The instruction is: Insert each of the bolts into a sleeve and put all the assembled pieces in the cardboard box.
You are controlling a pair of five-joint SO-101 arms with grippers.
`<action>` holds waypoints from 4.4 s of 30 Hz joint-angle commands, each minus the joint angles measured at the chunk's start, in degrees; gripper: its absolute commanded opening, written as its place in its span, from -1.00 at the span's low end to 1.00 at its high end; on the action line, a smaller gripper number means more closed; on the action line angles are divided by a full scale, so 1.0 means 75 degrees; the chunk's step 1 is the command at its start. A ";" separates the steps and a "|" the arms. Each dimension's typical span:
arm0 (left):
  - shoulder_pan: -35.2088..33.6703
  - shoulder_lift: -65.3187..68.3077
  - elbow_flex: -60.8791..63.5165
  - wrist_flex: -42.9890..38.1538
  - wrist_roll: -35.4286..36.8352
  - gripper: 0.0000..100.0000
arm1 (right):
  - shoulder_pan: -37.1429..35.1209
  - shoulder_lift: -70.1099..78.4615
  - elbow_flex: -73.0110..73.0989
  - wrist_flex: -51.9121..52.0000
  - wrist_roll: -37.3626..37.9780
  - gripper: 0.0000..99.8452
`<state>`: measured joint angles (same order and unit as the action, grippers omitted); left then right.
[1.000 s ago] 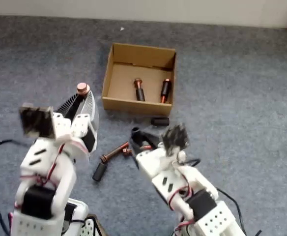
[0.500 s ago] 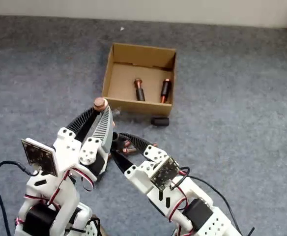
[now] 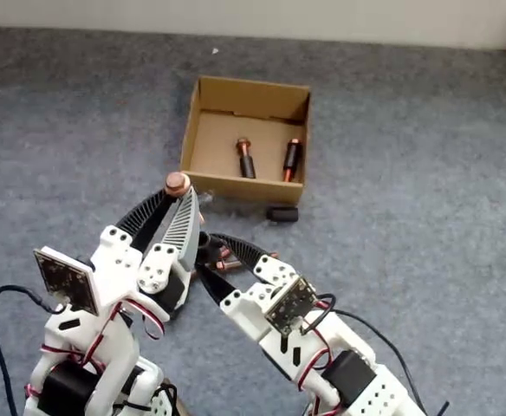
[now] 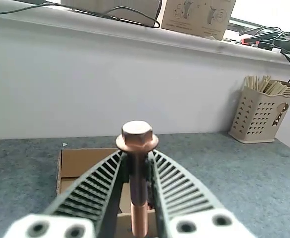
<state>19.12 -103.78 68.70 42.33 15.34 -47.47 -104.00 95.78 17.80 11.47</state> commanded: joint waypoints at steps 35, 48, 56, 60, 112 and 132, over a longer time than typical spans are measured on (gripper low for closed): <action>0.0416 -0.0076 0.0182 0.1723 -0.0949 -0.58 | 0.0381 -0.0158 0.0768 -0.0475 0.0035 -0.99; 0.0111 -0.0076 -0.0381 0.2262 -0.1008 -0.57 | 0.0522 -0.0158 0.0815 -0.0475 0.0035 -0.99; -0.1143 -0.0076 -0.1436 0.3212 -0.0996 -0.57 | 0.1260 -0.0123 0.0815 -0.0451 0.0023 -0.99; -0.1483 -0.0076 -0.0944 0.3294 -0.1008 -0.71 | 0.1530 -0.0111 0.0815 -0.0111 0.0023 -0.99; -0.3382 -0.0076 0.2971 0.1278 -0.1887 -0.99 | 0.3311 1.4564 -0.8387 -0.3089 -0.0738 -0.99; -0.3393 -0.0076 0.2960 0.1278 -0.1887 -0.99 | 0.3347 1.4529 -0.8527 -0.2655 -0.0727 -0.75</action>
<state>-5.67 -103.87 91.56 53.14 1.71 -23.03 8.97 33.89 -3.74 6.37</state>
